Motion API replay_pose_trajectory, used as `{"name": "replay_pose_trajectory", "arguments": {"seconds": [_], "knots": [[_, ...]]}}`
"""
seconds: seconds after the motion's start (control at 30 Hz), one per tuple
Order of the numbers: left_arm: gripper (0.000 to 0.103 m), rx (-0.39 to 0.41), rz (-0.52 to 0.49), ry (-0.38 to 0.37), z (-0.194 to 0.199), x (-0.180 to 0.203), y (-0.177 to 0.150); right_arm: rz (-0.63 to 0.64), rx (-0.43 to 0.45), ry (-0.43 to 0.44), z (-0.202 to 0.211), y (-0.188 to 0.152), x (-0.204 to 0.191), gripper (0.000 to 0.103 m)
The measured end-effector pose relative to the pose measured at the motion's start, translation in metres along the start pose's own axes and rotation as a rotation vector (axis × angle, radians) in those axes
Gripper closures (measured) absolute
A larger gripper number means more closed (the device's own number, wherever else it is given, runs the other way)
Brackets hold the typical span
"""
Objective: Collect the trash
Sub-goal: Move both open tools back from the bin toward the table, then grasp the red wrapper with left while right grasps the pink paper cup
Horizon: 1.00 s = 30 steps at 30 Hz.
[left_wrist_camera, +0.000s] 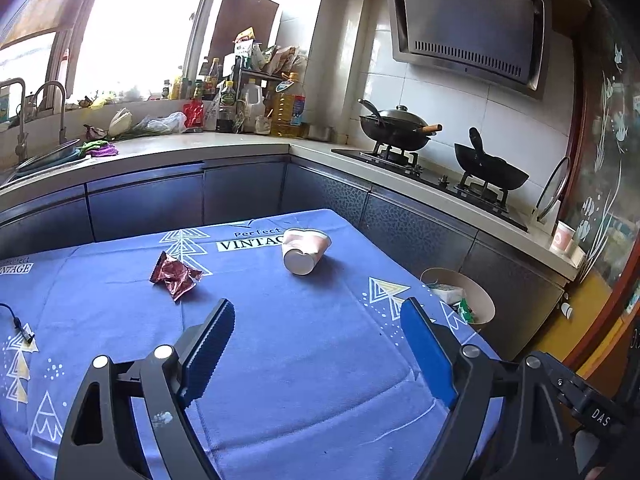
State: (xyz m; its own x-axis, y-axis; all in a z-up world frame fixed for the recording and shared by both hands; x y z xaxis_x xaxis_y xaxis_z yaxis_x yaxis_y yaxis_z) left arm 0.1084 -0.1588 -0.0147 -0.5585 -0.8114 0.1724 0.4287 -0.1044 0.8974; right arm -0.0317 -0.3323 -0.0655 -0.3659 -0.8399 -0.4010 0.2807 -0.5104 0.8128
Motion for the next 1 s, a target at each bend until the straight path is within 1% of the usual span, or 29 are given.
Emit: {"name": "replay_pose_trajectory", "arguments": {"seconds": [0.3, 0.43, 0.63, 0.9, 1.0], "knots": [[0.017, 0.018, 0.002, 0.002, 0.004, 0.000, 0.004, 0.006, -0.002, 0.002, -0.001, 0.000, -0.002, 0.024], [0.013, 0.033, -0.015, 0.018, 0.006, 0.002, 0.006, 0.007, -0.005, 0.004, -0.003, 0.000, -0.001, 0.024], [0.013, 0.040, -0.033, 0.046, 0.007, -0.001, 0.007, 0.013, -0.017, 0.010, -0.008, -0.004, -0.002, 0.024], [0.013, 0.026, -0.025, 0.070, -0.001, -0.011, 0.004, 0.017, -0.051, 0.022, -0.021, -0.011, -0.004, 0.024], [0.013, -0.004, 0.008, 0.063, -0.009, -0.023, -0.002, 0.027, -0.084, 0.036, -0.032, -0.018, -0.007, 0.024]]}}
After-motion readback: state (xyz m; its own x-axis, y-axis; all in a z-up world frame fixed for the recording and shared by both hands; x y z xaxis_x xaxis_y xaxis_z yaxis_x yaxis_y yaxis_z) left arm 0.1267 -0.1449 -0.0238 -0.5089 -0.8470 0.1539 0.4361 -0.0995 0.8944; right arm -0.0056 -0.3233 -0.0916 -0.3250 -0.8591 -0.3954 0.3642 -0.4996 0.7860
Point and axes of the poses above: each gripper's, at about its wrist camera, not at the fingertips, and z roughly against the way its jaws point, x to its right, y to its top, the point moved 10 cm from there along -z, roughly the way its jaws point, and after that the axes turned 3 degrees about x, right-handed, at the moved point
